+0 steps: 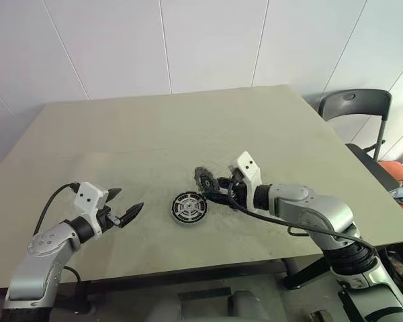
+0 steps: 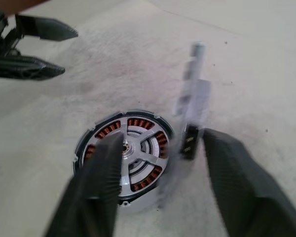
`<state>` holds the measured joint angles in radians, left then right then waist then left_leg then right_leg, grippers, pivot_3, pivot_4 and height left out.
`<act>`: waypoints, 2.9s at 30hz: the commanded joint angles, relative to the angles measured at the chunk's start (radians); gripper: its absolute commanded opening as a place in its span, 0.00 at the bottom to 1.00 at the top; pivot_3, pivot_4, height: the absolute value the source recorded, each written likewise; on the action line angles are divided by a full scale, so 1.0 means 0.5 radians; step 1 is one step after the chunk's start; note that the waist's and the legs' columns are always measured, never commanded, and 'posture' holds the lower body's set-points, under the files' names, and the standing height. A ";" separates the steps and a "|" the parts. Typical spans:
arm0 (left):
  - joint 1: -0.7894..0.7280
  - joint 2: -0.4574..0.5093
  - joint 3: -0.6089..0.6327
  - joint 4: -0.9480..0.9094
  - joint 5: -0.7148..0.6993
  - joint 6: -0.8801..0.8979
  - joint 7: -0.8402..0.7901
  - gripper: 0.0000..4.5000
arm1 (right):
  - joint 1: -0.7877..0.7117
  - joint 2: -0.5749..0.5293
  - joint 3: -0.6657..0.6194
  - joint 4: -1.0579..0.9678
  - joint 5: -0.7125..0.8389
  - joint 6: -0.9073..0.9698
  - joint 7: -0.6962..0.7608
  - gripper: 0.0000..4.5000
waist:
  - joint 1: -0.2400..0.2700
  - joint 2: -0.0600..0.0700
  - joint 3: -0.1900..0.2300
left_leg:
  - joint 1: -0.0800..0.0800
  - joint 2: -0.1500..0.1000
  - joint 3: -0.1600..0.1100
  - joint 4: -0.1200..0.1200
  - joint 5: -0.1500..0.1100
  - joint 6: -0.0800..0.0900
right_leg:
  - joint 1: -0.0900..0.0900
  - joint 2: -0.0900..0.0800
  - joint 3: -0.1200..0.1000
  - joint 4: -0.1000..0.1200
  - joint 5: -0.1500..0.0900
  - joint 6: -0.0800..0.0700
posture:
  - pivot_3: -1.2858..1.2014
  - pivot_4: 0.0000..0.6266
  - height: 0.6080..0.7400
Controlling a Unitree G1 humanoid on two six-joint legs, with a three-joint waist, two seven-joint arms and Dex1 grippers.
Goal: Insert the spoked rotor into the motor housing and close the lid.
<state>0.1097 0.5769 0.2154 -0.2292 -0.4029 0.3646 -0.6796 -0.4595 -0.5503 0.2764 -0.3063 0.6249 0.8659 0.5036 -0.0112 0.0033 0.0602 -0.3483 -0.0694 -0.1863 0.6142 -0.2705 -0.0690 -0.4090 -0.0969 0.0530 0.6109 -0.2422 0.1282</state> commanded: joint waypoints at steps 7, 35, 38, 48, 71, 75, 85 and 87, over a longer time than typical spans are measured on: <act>-0.036 0.003 0.008 -0.001 0.008 -0.033 -0.001 1.00 | -0.130 0.084 -0.161 -0.112 0.252 0.216 0.255 0.99 | 0.000 0.000 0.000 | 0.000 0.000 -0.001 0.000 0.000 0.000 | 0.000 0.000 0.000 0.000 0.000 0.000 | 0.52 0.00 1.00; 0.147 -0.065 0.101 -0.144 -0.094 -0.030 0.014 1.00 | -0.614 0.202 0.315 0.873 -0.565 -0.659 1.104 0.99 | -0.009 -0.001 -0.001 | 0.003 0.000 0.000 0.001 0.000 0.000 | 0.001 0.000 0.000 0.004 0.005 0.004 | 0.52 0.00 1.00; 0.191 -0.072 0.114 -0.164 -0.091 -0.038 0.020 1.00 | -0.649 0.252 0.398 1.015 -0.733 -0.936 1.202 0.99 | -0.008 -0.001 -0.001 | 0.004 0.000 0.000 0.000 0.000 0.000 | 0.001 0.000 0.000 0.004 0.005 0.004 | 0.52 0.00 1.00; 0.337 -0.149 0.104 -0.321 -0.136 -0.047 0.028 1.00 | -0.686 0.464 0.401 1.394 -0.961 -1.171 1.296 0.99 | -0.006 -0.001 -0.001 | 0.011 0.000 0.000 0.000 0.000 0.000 | 0.007 0.000 0.000 0.007 0.008 -0.003 | 0.52 0.00 1.00; 0.379 -0.036 0.093 -0.607 -0.321 -0.013 -0.138 1.00 | -0.548 0.571 0.317 1.472 -1.085 -1.147 1.141 0.72 | -0.010 0.000 -0.001 | 0.016 0.000 0.000 0.000 0.000 0.000 | 0.010 0.001 0.000 0.011 0.001 -0.002 | 0.52 0.00 1.00; 0.407 -0.001 0.134 -0.643 -0.424 0.051 -0.176 1.00 | -0.554 0.566 0.273 1.432 -1.033 -1.135 1.187 0.72 | -0.011 0.000 -0.001 | 0.017 0.000 0.000 0.000 0.000 0.000 | 0.010 0.001 0.001 0.011 0.001 -0.002 | 0.52 0.00 1.00; 0.487 0.014 0.144 -0.501 -0.350 -0.092 -0.249 1.00 | -0.585 0.540 0.237 1.385 -1.002 -1.114 1.331 0.72 | -0.010 0.000 -0.001 | 0.016 0.000 0.000 0.000 0.000 0.000 | 0.010 0.001 0.001 0.011 0.001 -0.002 | 0.52 0.00 1.00; 0.499 0.011 0.142 -0.471 -0.346 -0.121 -0.273 1.00 | -0.580 0.535 0.252 1.397 -1.022 -1.135 1.340 0.72 | -0.010 0.000 -0.001 | 0.016 0.000 0.000 0.000 0.000 -0.001 | 0.010 0.001 0.001 0.011 0.001 -0.002 | 0.52 0.00 1.00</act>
<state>0.3588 0.5822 0.2610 -0.4647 -0.5786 0.3345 -0.8056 -0.7221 -0.2809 0.4197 0.4223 0.1166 0.3227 1.1654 -0.0164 0.0035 0.0599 -0.3404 -0.0695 -0.1863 0.6143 -0.2704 -0.0692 -0.4040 -0.0966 0.0534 0.6162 -0.2418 0.1272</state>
